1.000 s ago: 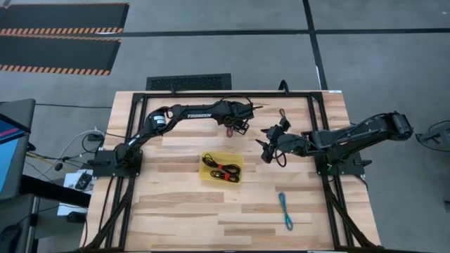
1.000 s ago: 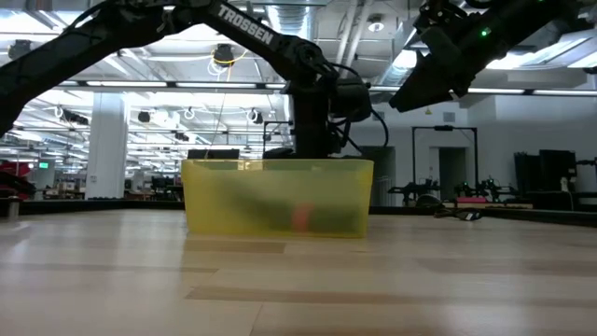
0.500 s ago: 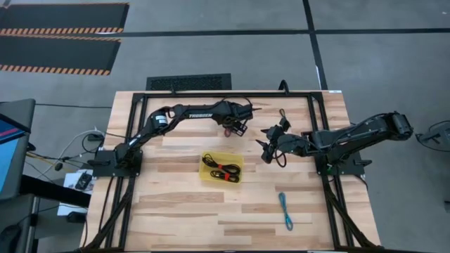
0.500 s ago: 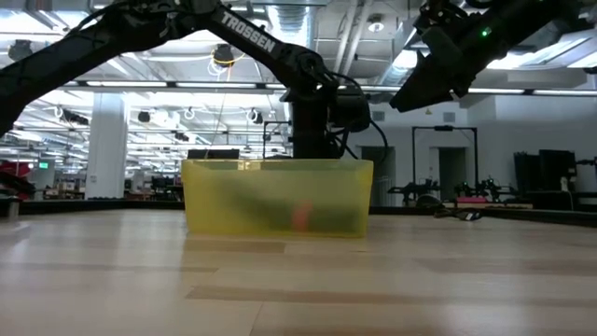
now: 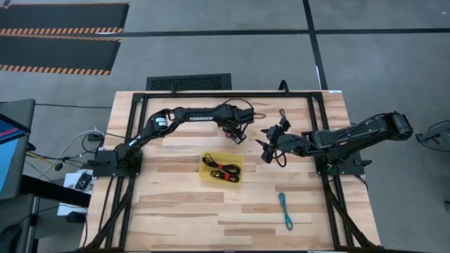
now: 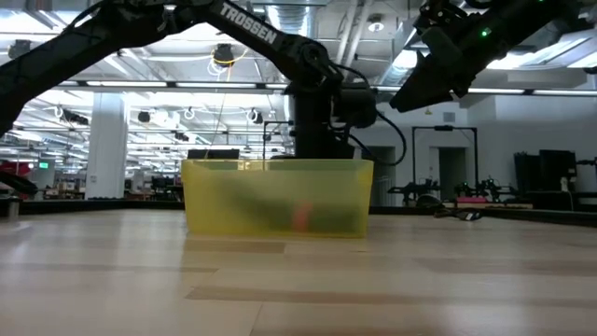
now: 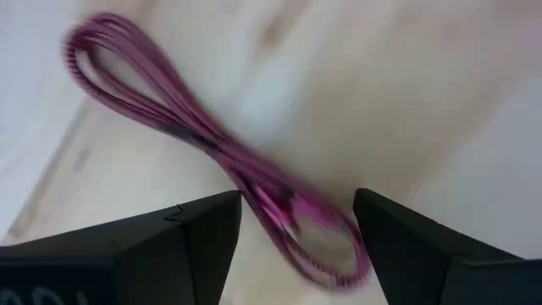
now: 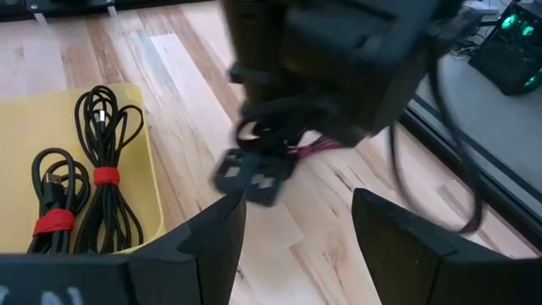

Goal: Pick and place USB-C Cables
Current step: Put the pink charger cable into the yellow bin

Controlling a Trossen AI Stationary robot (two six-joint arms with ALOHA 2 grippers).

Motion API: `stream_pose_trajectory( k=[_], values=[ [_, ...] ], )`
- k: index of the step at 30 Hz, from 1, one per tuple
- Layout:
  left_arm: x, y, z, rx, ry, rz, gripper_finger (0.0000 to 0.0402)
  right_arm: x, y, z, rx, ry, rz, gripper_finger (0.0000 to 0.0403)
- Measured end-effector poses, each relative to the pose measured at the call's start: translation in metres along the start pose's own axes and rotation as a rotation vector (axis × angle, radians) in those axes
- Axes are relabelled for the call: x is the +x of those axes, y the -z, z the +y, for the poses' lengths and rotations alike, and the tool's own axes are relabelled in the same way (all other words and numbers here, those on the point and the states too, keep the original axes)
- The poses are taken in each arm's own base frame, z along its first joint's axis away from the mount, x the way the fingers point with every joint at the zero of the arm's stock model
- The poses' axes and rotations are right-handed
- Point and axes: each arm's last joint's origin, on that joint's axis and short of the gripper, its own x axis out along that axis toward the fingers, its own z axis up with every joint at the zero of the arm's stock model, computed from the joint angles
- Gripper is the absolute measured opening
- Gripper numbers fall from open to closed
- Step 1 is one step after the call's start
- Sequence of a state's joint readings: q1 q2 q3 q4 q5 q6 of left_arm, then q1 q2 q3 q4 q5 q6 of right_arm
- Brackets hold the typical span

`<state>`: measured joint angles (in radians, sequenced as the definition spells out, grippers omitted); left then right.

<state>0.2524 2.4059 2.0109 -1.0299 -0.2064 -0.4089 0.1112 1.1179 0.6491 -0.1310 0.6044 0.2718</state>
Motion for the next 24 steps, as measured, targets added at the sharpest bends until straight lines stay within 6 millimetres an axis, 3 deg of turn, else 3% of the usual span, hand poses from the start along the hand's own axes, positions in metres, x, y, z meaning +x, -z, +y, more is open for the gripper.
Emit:
stream_pose_trajectory(
  k=[5,12,18,24],
  values=[
    [-0.007,0.018,-0.024,0.159,-0.040,0.038,0.0211,0.000,0.000,0.000,0.000,0.000,0.000,0.0244],
    [-0.012,0.033,-0.041,0.248,-0.066,0.075,0.0131,0.000,0.000,0.000,0.001,0.000,0.000,0.0244],
    [-0.016,0.035,-0.037,0.235,-0.186,0.053,0.0078,0.000,0.000,0.000,0.003,-0.002,-0.003,0.0244],
    [-0.021,0.021,-0.025,0.106,-0.158,-0.025,0.0068,0.000,0.000,0.000,0.004,-0.002,-0.003,0.0244]
  ],
)
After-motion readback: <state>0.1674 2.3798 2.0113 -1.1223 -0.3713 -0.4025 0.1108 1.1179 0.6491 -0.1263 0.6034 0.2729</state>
